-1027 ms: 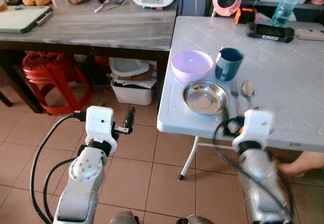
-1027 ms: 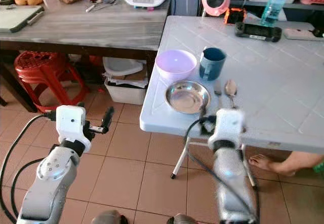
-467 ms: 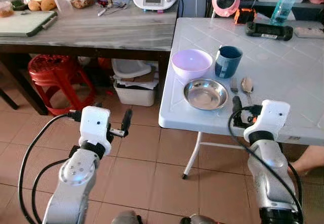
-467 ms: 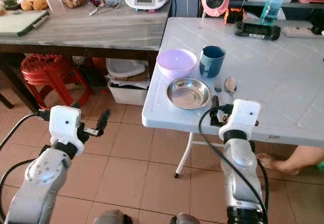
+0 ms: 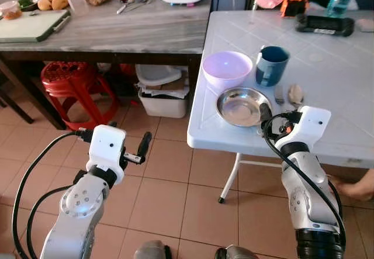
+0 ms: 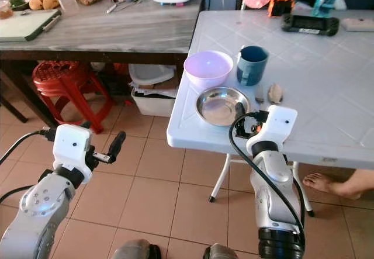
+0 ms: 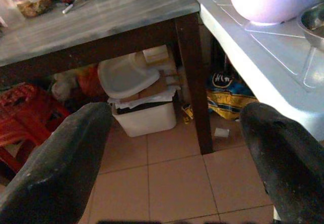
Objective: Setting the table
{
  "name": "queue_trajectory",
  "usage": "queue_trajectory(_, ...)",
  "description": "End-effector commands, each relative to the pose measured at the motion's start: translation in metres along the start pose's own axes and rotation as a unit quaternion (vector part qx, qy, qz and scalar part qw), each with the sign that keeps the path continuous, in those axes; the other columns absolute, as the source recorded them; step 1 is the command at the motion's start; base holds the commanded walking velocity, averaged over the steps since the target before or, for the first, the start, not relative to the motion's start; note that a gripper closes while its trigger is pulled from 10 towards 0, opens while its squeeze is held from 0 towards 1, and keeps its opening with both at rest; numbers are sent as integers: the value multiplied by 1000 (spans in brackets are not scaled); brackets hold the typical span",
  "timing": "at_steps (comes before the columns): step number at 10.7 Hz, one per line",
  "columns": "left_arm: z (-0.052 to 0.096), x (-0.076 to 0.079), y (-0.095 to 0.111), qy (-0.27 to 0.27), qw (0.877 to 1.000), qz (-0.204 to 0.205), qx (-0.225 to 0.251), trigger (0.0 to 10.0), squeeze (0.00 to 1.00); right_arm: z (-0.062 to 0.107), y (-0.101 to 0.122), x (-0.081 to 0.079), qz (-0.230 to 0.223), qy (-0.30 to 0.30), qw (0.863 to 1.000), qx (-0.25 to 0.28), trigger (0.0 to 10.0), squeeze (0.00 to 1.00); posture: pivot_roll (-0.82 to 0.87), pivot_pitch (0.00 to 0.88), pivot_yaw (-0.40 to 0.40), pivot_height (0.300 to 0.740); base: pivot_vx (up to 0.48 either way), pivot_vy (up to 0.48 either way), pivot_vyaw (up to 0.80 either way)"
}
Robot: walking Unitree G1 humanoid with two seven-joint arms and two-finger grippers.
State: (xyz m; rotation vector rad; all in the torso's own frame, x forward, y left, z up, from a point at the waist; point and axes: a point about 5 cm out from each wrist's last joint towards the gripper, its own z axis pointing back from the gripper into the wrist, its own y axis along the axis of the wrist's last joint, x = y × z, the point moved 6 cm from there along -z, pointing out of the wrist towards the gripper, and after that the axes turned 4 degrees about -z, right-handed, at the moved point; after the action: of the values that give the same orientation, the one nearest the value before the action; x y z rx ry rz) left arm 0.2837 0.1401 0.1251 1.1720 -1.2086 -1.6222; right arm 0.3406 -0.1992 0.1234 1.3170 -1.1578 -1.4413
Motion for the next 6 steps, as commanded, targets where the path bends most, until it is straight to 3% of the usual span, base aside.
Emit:
queue_trajectory(1, 0, -3, 5, 1, 1000, -5, 4, 10000, 0, 1, 0, -4, -2, 5, 1000, -1, 10000, 0, 117, 79, 107, 740, 0, 0, 0)
queue_trajectory(3, -2, 0, 4, 0, 1000, -2, 4, 10000, 0, 0, -5, 8, 6, -18, 1000, -15, 10000, 0, 109, 77, 101, 740, 0, 0, 0)
queue_trajectory(4, -2, 0, 3, 2, 1000, -2, 2, 10000, 0, -7, -6, 5, 8, 5, 999, -33, 10000, 0, 110, 75, 98, 740, 0, 0, 0)
queue_trajectory(6, -1, -2, 3, 6, 1000, -3, 1, 10000, 0, -14, -8, -1, -39, 30, 997, -55, 10000, 0, 112, 70, 92, 740, 0, 0, 0)
